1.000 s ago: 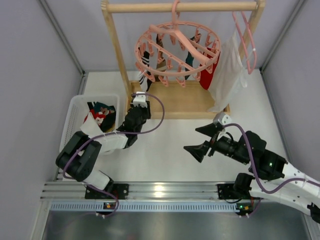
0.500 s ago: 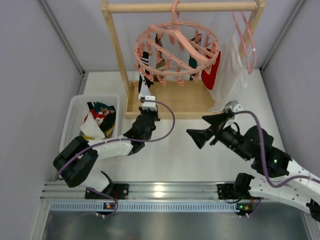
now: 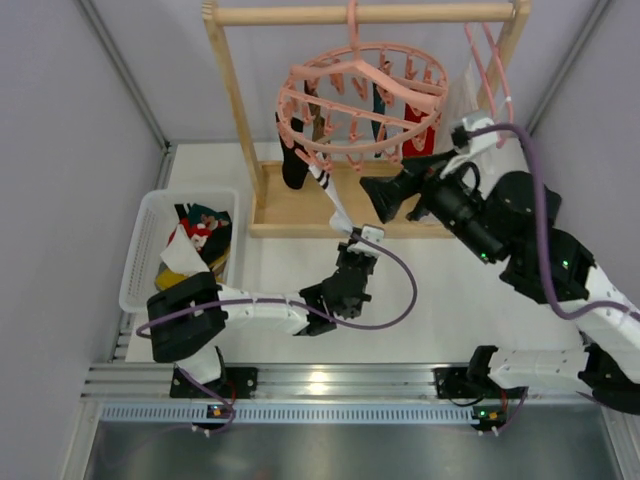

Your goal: Remove the socks clipped to the hanger

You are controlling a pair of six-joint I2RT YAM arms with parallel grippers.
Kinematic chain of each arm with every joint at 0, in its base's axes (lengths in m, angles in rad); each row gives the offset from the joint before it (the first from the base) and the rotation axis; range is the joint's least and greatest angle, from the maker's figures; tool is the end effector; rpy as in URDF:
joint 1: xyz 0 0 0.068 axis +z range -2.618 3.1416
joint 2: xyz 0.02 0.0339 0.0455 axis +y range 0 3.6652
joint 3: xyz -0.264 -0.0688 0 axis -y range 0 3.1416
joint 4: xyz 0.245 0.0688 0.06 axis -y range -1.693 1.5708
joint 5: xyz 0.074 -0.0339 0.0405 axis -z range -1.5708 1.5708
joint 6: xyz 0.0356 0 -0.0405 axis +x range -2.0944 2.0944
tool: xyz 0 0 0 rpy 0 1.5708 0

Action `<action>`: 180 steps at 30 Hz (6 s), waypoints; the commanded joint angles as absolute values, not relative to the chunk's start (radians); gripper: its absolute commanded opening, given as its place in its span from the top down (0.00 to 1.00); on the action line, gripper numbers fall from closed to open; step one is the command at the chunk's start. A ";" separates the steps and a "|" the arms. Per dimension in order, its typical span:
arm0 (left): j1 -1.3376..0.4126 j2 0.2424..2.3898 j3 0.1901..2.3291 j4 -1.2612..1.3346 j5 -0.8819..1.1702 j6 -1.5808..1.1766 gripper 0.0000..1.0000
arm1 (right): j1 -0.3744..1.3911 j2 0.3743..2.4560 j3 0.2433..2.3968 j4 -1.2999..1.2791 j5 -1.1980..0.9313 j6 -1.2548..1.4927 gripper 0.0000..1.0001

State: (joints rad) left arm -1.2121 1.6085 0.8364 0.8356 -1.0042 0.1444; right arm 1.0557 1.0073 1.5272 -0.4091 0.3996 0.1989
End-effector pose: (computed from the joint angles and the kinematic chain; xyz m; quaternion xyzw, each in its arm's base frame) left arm 0.1476 -0.3081 0.2553 0.1031 0.6873 -0.0417 0.7178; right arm 0.0948 0.1393 0.5223 -0.1370 0.6560 0.3215 0.6690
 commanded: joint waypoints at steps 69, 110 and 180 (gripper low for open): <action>-1.367 1.735 0.908 0.888 -1.149 0.244 1.00 | 0.900 1.531 1.893 -0.696 0.511 0.048 0.41; -1.353 1.634 0.832 0.816 -1.184 0.187 1.00 | 0.900 1.525 1.843 -0.609 0.489 0.069 0.46; 0.127 1.326 1.106 -0.517 -0.390 -0.670 0.02 | 0.845 0.937 1.348 -0.477 0.005 -0.034 0.00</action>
